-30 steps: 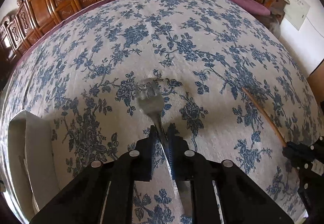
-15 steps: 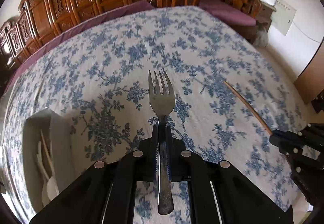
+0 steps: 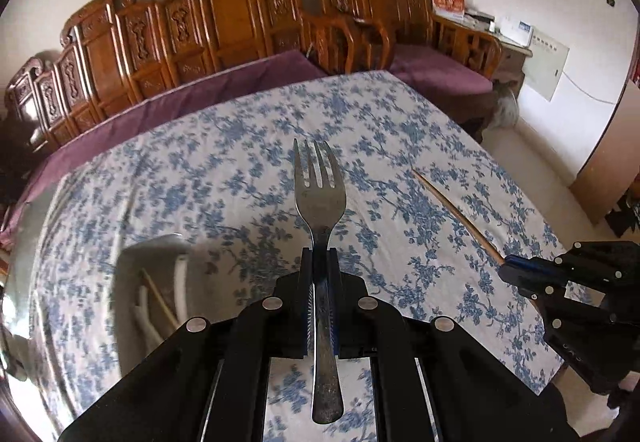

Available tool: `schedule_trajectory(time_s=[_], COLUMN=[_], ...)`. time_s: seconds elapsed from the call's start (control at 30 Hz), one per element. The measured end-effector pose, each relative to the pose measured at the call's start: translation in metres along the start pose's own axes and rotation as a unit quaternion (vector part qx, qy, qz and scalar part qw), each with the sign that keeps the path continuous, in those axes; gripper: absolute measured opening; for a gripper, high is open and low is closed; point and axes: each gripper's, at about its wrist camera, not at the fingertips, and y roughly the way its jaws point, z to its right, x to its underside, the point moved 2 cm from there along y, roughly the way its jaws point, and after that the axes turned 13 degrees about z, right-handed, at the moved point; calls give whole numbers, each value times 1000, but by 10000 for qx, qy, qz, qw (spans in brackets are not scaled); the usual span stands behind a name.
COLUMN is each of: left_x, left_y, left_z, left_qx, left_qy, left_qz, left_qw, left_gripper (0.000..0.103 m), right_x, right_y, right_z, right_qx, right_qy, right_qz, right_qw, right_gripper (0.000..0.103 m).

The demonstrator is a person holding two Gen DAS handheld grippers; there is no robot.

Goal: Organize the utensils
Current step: 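Carry the steel fork over the grey tray and release it with the left tool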

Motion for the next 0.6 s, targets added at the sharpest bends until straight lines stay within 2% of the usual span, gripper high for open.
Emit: schedule_trajectory(time_s=[0.27, 0.6], left_x=[-1, 11], left_y=[-31, -45], left_z=[-34, -75], left_qx=[-193, -450], left_qy=[-71, -133], left_qz=[134, 121], left_qw=[9997, 9988], left_gripper=[6, 6], right_x=[-17, -28], right_y=[-9, -2], right_z=[-33, -72], right_qx=[-143, -379], right_qy=[-146, -245], right_qz=[128, 170], right_qw=[9997, 9988], right_gripper=[6, 6])
